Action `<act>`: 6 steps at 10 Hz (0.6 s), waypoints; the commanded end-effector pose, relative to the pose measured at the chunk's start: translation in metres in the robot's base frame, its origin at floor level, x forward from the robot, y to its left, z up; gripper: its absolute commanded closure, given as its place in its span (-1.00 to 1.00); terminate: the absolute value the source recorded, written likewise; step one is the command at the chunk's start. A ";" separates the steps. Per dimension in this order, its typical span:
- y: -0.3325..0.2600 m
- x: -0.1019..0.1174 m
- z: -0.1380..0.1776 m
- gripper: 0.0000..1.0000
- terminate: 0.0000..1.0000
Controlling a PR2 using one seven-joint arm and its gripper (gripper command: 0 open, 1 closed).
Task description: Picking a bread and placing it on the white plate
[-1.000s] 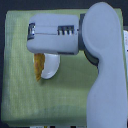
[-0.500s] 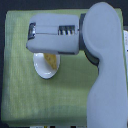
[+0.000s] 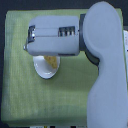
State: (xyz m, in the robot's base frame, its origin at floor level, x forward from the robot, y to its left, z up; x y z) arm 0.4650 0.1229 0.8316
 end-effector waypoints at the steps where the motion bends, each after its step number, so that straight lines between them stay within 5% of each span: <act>1: -0.008 0.003 0.064 -1.00 -1.00; 6: -0.068 0.026 0.127 -1.00 -1.00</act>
State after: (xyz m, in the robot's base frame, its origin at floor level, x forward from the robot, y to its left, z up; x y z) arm 0.4667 0.1038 0.9048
